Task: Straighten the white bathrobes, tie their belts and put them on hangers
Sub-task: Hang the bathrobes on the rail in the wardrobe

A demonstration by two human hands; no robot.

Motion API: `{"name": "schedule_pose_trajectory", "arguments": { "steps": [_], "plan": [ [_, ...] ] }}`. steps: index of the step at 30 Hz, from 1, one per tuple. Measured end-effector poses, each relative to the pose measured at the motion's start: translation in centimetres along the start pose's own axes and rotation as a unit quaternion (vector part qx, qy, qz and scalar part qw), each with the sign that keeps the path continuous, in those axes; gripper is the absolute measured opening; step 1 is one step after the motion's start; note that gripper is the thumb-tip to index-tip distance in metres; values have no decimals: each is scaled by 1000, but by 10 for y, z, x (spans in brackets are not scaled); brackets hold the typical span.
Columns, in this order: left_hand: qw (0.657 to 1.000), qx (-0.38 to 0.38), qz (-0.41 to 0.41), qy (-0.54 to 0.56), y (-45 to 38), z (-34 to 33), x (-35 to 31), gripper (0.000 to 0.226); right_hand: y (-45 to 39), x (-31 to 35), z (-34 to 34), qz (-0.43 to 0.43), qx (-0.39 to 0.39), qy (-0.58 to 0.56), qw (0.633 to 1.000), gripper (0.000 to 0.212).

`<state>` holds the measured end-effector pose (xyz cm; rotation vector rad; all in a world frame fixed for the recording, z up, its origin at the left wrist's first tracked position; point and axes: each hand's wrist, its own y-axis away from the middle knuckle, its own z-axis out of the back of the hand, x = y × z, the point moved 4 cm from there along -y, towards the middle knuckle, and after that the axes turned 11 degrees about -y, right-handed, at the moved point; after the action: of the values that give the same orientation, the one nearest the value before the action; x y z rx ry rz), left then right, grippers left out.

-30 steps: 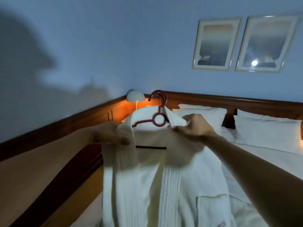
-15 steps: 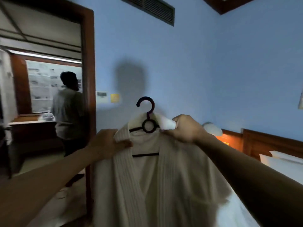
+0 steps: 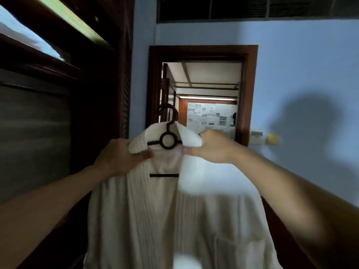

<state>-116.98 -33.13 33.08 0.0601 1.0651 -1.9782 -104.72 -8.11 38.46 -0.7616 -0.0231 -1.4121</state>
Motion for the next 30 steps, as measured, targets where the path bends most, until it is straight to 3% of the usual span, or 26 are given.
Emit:
{"name": "schedule_pose_trajectory", "arguments": {
  "steps": [3,5,7,13,20,23,26,30],
  "plan": [
    [998,-37,13,-56,-9,51,54,63,-33,14,-52,-9,139,-18,990,77],
    [990,-18,25,-139,-15,73,83,72,-51,16,-97,-17,170,-18,985,88],
    [979,-3,37,-200,-22,86,116,88,-76,24,-138,4,174,-61,983,72],
    [950,-22,104,-294,-58,132,222,92,-164,89,-200,106,157,-117,975,32],
    [931,-97,169,-309,-121,174,303,89,-290,152,-241,181,54,-74,979,40],
    [926,-92,175,-322,-146,164,328,85,-339,158,-255,198,35,-46,978,39],
    [937,-68,211,-269,-163,152,349,58,-379,164,-270,218,34,-69,973,39],
    [966,-37,244,-81,-174,134,393,73,-425,160,-290,230,46,-50,971,38]
  ]
}}
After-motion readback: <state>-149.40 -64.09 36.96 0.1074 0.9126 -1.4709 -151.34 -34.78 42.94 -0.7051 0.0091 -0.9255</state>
